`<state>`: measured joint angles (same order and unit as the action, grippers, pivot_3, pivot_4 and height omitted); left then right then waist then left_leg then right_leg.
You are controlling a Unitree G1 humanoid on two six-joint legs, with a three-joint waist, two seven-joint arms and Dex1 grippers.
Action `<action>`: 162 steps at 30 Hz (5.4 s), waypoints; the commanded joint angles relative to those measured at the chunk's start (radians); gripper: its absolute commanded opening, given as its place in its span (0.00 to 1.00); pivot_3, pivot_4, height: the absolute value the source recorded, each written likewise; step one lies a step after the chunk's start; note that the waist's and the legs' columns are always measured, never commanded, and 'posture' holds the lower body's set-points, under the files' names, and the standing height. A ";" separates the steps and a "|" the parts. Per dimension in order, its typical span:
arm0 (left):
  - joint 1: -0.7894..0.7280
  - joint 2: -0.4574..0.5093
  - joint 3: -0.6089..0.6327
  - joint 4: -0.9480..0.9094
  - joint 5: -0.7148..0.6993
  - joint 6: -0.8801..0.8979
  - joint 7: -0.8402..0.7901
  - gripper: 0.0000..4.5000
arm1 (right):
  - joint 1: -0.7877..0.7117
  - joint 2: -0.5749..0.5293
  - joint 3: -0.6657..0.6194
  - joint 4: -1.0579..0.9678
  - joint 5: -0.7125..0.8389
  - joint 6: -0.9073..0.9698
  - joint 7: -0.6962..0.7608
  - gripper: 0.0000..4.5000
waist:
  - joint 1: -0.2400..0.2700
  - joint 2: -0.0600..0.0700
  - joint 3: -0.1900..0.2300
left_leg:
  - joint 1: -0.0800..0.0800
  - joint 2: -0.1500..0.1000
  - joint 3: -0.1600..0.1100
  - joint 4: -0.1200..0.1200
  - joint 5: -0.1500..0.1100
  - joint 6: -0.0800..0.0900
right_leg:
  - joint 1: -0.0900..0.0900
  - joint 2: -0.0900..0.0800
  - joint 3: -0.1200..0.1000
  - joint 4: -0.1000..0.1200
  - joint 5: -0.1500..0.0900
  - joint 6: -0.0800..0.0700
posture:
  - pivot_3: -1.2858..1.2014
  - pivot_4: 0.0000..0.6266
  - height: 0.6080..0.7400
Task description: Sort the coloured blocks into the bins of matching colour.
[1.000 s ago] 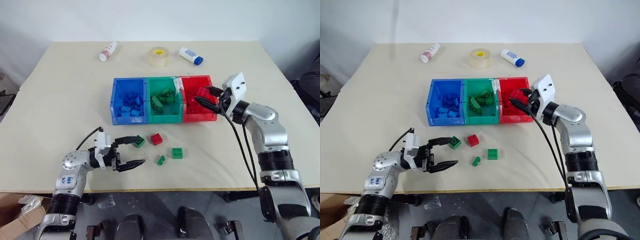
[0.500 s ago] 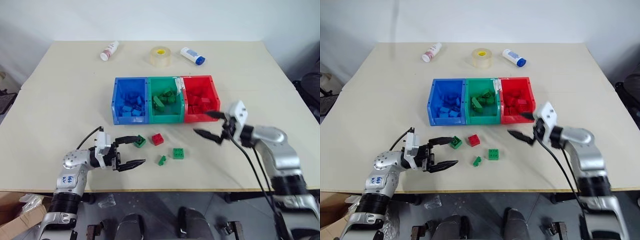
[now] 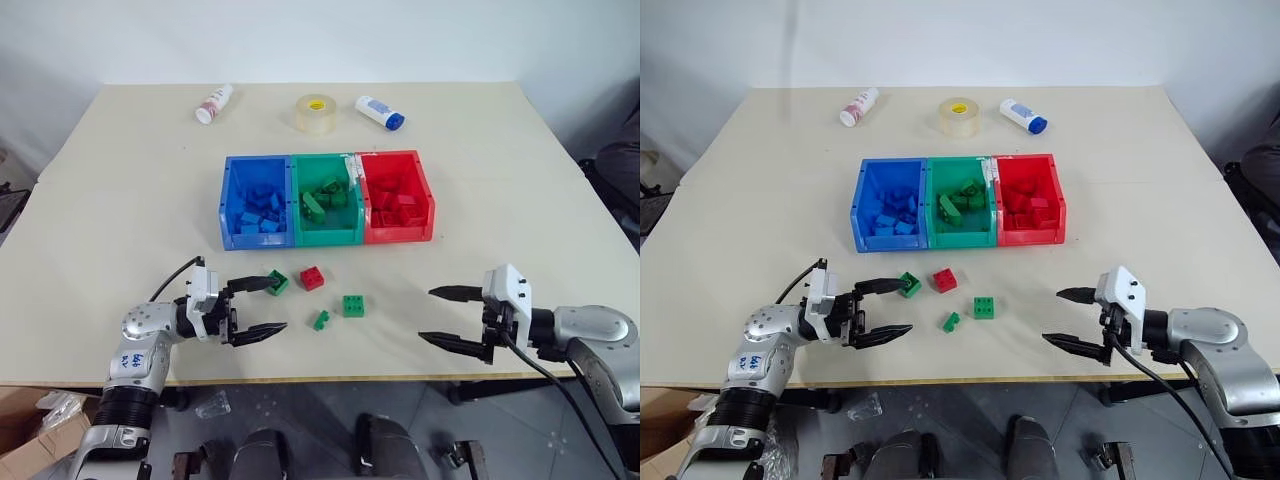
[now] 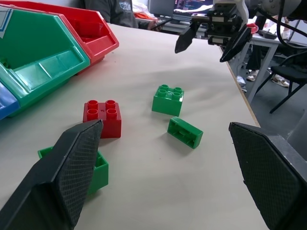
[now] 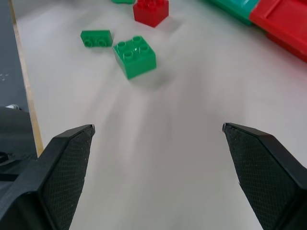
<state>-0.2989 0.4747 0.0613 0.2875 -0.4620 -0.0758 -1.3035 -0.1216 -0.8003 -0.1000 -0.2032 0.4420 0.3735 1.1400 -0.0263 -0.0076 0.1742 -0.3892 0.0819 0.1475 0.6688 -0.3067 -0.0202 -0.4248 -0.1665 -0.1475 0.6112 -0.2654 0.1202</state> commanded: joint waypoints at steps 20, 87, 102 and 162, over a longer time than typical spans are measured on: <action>0.070 0.003 0.022 -0.102 -0.013 -0.018 0.051 1.00 | -0.312 0.287 0.298 0.214 -0.173 -0.095 -0.083 0.41 | -0.001 -0.001 0.000 | -0.001 0.000 0.000 0.000 0.000 0.000 | -0.001 0.000 0.000 0.003 0.000 0.000 | 0.52 0.24 1.00; 0.104 0.019 0.062 -0.100 -0.064 -0.094 -0.050 1.00 | -0.331 0.269 0.383 0.173 -0.201 -0.088 -0.007 0.99 | -0.001 -0.002 0.000 | -0.001 0.001 0.001 0.002 -0.001 0.000 | -0.002 0.000 0.000 0.004 0.000 -0.001 | 0.52 0.24 1.00; 0.182 0.071 0.112 -0.187 -0.099 -0.058 -0.060 1.00 | -0.385 0.380 0.491 0.263 -0.284 -0.141 0.002 0.48 | -0.003 -0.002 0.000 | -0.001 0.001 0.001 0.001 -0.001 0.000 | -0.002 0.000 0.000 0.005 0.000 -0.001 | 0.52 0.24 1.00; 0.192 0.098 0.084 -0.321 -0.029 0.031 0.091 1.00 | -0.133 0.056 0.044 0.094 0.051 -0.098 0.122 0.99 | 0.004 -0.002 0.000 | 0.000 0.001 0.002 0.000 -0.001 0.000 | -0.002 0.000 0.001 0.001 0.000 -0.001 | 0.52 0.24 1.00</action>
<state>-0.1032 0.5647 0.1584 0.0281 -0.5043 -0.0595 -1.2464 -0.2566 -0.7362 -0.0181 -0.0773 0.4669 0.2848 1.2573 -0.0225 -0.0098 0.1744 -0.3893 0.0829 0.1496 0.6684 -0.3075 -0.0206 -0.4267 -0.1662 -0.1467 0.6121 -0.2657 0.1191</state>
